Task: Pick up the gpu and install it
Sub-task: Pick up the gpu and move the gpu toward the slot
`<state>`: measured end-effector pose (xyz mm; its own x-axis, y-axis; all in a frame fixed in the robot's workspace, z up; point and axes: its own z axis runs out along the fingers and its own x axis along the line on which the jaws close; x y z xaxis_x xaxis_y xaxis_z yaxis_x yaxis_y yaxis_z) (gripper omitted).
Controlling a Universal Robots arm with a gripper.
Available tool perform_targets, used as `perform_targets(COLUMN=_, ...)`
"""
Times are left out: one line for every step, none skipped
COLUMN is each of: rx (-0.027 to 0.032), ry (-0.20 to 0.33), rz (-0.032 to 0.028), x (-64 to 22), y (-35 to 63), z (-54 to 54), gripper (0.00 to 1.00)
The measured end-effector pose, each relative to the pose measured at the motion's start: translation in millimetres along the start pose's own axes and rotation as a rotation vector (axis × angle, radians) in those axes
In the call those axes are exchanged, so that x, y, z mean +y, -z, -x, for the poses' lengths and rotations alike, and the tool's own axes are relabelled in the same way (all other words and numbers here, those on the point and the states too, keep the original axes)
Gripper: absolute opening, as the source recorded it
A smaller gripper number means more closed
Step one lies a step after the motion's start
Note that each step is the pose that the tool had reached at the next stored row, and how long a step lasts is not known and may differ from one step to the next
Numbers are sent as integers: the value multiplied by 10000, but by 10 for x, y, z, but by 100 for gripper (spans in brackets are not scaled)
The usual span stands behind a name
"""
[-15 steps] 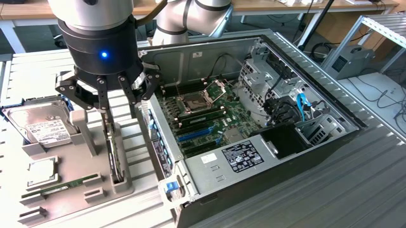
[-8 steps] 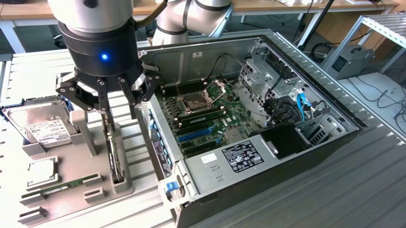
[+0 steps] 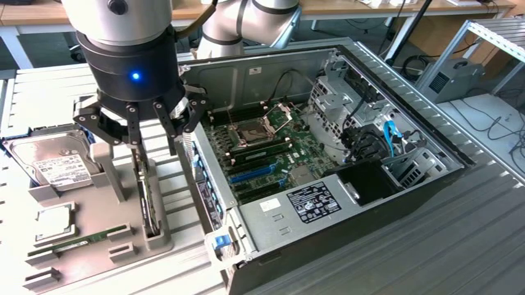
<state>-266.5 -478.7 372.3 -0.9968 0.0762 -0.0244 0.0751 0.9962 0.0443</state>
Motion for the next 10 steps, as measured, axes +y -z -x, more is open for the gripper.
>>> perform_targets(rx=0, ry=0, rz=0, x=0, y=-3, z=0, gripper=42)
perform_targets(rx=-1, ry=0, rz=1, x=0, y=-7, z=0, gripper=42)
perform_targets(rx=-1, ry=1, rz=2, x=0, y=-12, z=0, gripper=42)
perform_targets(rx=-1, ry=0, rz=1, x=-1, y=-15, z=0, gripper=42)
perform_targets(rx=-1, ry=0, rz=1, x=-1, y=-19, z=0, gripper=42)
perform_targets(rx=-1, ry=0, rz=1, x=-1, y=-23, z=0, gripper=42)
perform_targets(rx=-1, ry=0, rz=1, x=-1, y=-27, z=-1, gripper=42)
perform_targets(rx=0, ry=0, rz=0, x=-1, y=-30, z=-1, gripper=42)
perform_targets(rx=0, ry=0, rz=0, x=-1, y=-33, z=-1, gripper=42)
perform_targets(rx=0, ry=0, rz=0, x=-1, y=-37, z=-1, gripper=42)
